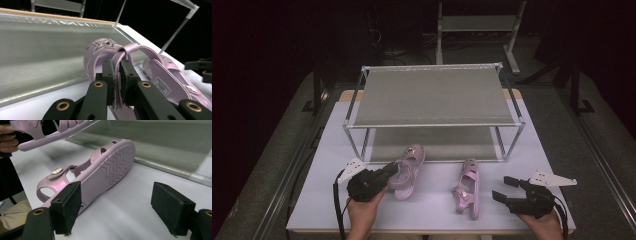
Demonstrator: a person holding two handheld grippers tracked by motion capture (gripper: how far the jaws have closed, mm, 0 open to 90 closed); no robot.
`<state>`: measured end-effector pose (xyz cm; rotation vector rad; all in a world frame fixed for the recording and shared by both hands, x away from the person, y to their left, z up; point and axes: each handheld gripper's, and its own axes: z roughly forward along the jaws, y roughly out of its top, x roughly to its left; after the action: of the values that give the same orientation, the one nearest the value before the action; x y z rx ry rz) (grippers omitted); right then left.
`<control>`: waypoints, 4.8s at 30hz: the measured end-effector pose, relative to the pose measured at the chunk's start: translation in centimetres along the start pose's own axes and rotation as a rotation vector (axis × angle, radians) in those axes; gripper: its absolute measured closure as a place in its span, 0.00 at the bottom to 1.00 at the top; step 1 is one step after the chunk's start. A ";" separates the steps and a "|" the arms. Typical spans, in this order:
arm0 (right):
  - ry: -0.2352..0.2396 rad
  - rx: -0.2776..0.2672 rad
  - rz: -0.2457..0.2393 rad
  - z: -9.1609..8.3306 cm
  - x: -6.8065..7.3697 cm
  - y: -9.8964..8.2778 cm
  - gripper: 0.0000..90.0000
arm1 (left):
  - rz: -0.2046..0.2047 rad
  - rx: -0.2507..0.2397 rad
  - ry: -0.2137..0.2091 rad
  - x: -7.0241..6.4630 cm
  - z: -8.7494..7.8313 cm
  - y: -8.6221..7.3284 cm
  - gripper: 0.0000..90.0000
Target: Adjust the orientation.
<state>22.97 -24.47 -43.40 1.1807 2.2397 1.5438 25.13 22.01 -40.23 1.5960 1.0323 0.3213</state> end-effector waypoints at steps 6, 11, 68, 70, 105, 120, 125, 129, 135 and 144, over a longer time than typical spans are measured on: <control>0.003 0.004 -0.002 0.1 0.0 0.0 0.27 | -0.034 -0.028 0.018 0.4 0.8 0.0 0.93; 0.004 -0.001 -0.001 0.0 0.0 0.0 0.27 | -0.063 -0.058 0.023 0.5 1.5 0.1 0.93; 0.041 -0.018 0.024 -0.1 -0.6 -0.2 0.27 | 0.064 -0.089 0.228 3.2 13.1 1.0 0.93; 0.041 -0.020 0.026 -0.1 -0.6 -0.2 0.27 | 0.061 -0.065 0.228 3.3 13.3 0.9 0.93; 0.050 -0.008 0.019 0.0 -0.3 -0.2 0.27 | 0.091 -0.039 0.185 2.8 12.5 1.3 0.74; 0.049 -0.003 0.012 0.2 -0.1 -0.1 0.27 | 0.105 -0.069 0.153 1.3 10.3 0.5 0.71; 0.051 -0.002 0.013 0.2 -0.1 -0.1 0.27 | 0.119 -0.072 0.126 0.3 9.3 0.3 0.70; 0.051 -0.004 0.012 0.3 -0.1 0.0 0.27 | 0.133 -0.073 0.115 -0.3 8.7 0.3 0.69; 0.053 -0.006 0.011 0.3 0.0 0.1 0.27 | 0.168 -0.052 0.084 -1.2 6.9 0.7 0.67; 0.057 0.006 0.010 0.6 0.2 0.2 0.28 | 0.211 -0.005 0.025 -2.1 4.9 0.7 0.60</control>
<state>23.24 -23.87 -43.48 1.1651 2.2792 1.5956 27.60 17.26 -40.44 1.7035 0.8825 0.4871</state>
